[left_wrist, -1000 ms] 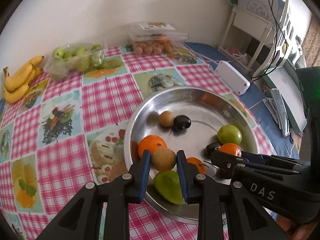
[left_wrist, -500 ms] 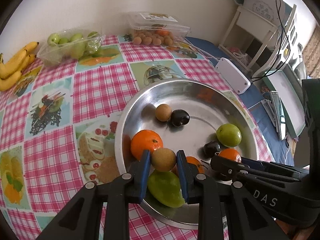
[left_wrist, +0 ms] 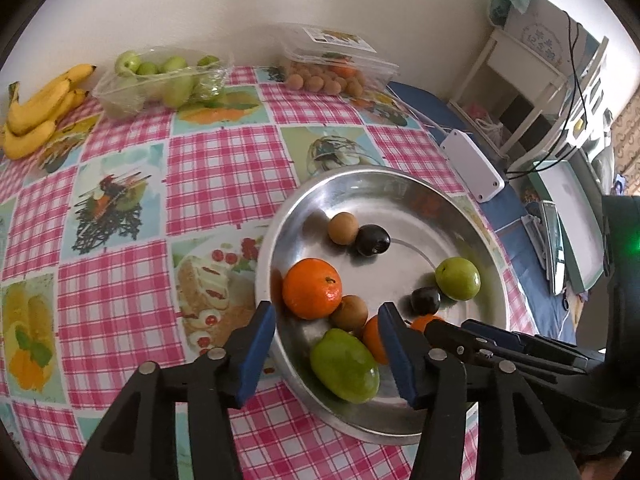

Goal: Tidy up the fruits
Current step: 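Open the left gripper dropping the kiwi into the plate while the right releases the tangerine, then withdraw both open grippers from the filled plate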

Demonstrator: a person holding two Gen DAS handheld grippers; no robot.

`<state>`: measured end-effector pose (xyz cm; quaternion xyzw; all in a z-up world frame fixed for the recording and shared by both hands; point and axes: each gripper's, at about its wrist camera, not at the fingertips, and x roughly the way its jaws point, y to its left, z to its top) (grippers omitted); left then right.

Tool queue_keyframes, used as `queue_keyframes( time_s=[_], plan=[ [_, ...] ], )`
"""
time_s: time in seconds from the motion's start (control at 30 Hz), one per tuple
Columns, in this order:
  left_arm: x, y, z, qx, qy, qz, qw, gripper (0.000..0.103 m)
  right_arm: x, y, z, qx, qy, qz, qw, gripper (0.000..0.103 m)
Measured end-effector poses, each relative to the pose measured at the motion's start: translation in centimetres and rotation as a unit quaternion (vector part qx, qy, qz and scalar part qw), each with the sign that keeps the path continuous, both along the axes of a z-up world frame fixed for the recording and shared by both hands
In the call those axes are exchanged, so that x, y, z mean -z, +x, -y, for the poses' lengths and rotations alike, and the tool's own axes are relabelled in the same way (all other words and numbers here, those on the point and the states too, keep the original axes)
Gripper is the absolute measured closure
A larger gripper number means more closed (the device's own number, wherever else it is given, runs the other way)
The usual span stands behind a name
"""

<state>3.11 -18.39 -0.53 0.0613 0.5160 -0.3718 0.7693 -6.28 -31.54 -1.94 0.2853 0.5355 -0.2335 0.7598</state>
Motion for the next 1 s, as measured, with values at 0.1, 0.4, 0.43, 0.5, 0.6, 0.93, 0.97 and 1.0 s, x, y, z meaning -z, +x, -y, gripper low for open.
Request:
queue_keyframes(
  time_s=[0.1,0.4,0.43,0.5,0.6,0.93,0.97,1.0],
  plan=[
    [-0.5,0.2,-1.0,-0.018,0.009,-0.001,0.9998,0.039,-0.3,0.1,-0.4,-0.005,-0.009,-0.003,1.0,0.058],
    [0.2,1.8,-5.0,-0.117,0.077,0.002,0.9901,0.013,-0.3,-0.2,-1.4,-0.021,-0.021,-0.016,0.999,0.035],
    [0.4,2.0,-5.5,-0.127,0.086,0.0,0.9882,0.011,-0.2,-0.3,-1.5,-0.023,-0.021,-0.017,0.999,0.035],
    [0.9,2.4,-6.4,-0.14,0.093,-0.007,0.9857,0.005,-0.1,-0.3,-1.7,-0.026,-0.023,-0.021,0.999,0.032],
    [1.1,2.6,-7.5,-0.159,0.094,-0.012,0.9828,0.0,-0.1,-0.3,-2.2,-0.035,-0.028,-0.021,0.999,0.025],
    [1.8,2.6,-9.0,-0.182,0.125,-0.008,0.9753,0.0,-0.1,-0.1,-2.7,-0.047,-0.044,-0.021,0.998,0.015],
    [1.8,2.6,-9.0,-0.182,0.127,-0.007,0.975,0.0,0.0,-0.1,-2.6,-0.046,-0.044,-0.02,0.998,0.015],
    [1.9,2.6,-9.0,-0.183,0.129,-0.006,0.9747,0.0,0.0,-0.1,-2.5,-0.044,-0.044,-0.018,0.998,0.013]
  ],
)
